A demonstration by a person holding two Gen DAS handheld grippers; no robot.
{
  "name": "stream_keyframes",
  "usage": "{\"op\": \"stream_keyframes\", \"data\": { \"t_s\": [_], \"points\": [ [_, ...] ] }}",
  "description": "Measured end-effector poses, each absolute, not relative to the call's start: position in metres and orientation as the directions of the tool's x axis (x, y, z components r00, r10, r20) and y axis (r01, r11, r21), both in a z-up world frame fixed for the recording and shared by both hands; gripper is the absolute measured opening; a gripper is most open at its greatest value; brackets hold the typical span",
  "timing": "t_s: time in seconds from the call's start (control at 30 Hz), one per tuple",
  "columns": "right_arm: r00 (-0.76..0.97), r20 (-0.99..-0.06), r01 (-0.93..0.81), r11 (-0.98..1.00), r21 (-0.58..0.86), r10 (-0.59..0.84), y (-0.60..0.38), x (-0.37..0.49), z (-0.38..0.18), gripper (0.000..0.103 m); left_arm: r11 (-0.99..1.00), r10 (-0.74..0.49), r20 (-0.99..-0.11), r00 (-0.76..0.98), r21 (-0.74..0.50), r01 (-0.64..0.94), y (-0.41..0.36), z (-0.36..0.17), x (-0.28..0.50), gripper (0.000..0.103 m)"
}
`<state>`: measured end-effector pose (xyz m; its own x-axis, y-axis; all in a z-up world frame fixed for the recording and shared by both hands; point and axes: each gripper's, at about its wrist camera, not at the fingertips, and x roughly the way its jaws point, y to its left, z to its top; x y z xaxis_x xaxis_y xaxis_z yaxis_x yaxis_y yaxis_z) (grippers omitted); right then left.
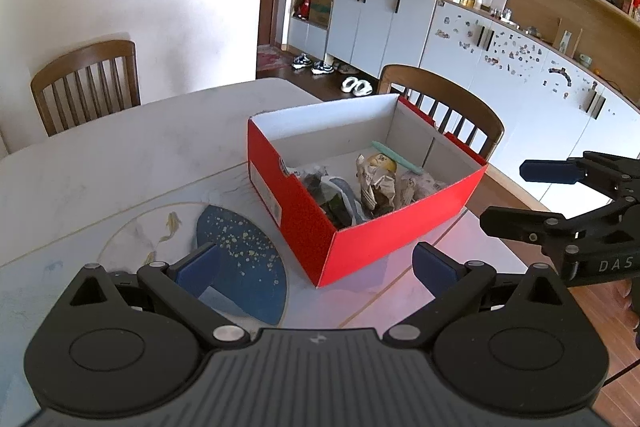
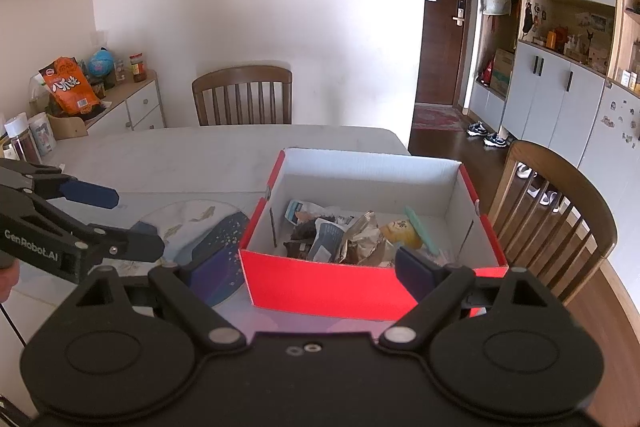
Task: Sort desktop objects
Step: 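Withdraw both tools from the box back toward the table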
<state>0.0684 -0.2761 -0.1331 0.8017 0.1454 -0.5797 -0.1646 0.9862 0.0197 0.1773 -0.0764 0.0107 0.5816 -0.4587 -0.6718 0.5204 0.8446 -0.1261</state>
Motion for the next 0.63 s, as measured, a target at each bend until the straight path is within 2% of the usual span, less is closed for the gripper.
{"op": "stream_keyframes", "data": {
  "t_s": [0.63],
  "points": [
    [0.796,-0.592,-0.149,0.989,0.011,0.127,-0.269,0.068,-0.136,0.091,0.848,-0.473,-0.668,0.575,-0.169,0.502,-0.064,0.007,0.183,0.103]
  ]
}}
